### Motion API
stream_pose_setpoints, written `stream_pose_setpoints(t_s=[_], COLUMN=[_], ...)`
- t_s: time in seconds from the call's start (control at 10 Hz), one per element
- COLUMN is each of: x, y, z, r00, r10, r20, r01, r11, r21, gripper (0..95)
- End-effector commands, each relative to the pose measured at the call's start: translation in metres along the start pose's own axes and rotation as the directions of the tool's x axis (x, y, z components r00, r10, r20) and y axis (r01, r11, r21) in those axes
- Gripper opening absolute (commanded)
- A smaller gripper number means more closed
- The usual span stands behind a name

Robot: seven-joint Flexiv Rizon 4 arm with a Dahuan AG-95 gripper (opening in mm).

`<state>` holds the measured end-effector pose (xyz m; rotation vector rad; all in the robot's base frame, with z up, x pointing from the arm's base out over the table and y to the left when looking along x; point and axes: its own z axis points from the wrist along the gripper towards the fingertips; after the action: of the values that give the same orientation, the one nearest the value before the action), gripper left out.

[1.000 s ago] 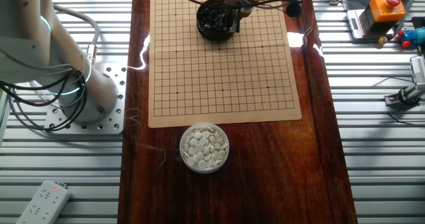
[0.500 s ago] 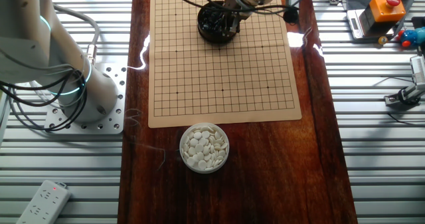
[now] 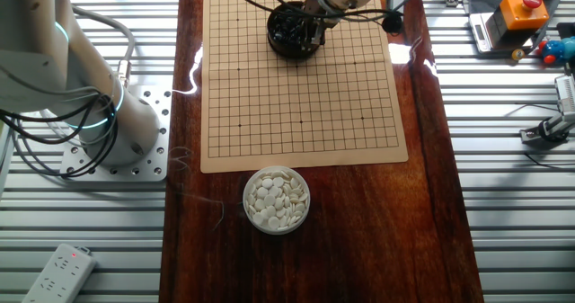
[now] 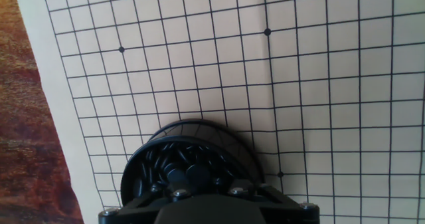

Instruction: Play the first move as black on the 3-4 point in the upper right corner of the Go board

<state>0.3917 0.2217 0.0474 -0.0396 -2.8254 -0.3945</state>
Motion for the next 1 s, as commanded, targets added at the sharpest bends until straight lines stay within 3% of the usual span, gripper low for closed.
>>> stream_pose_setpoints(t_s=[0.1,1.0], x=[0.0014,0.0069], y=[-0.0019,-0.0053], z=[0.0039,0.0011], r00=[1.000,0.998], r10=[-0.007,-0.061], r20=[0.012,0.022], r01=[0.007,0.061], r11=[1.000,0.998], r21=[0.001,0.019], gripper=[0.0,0.0])
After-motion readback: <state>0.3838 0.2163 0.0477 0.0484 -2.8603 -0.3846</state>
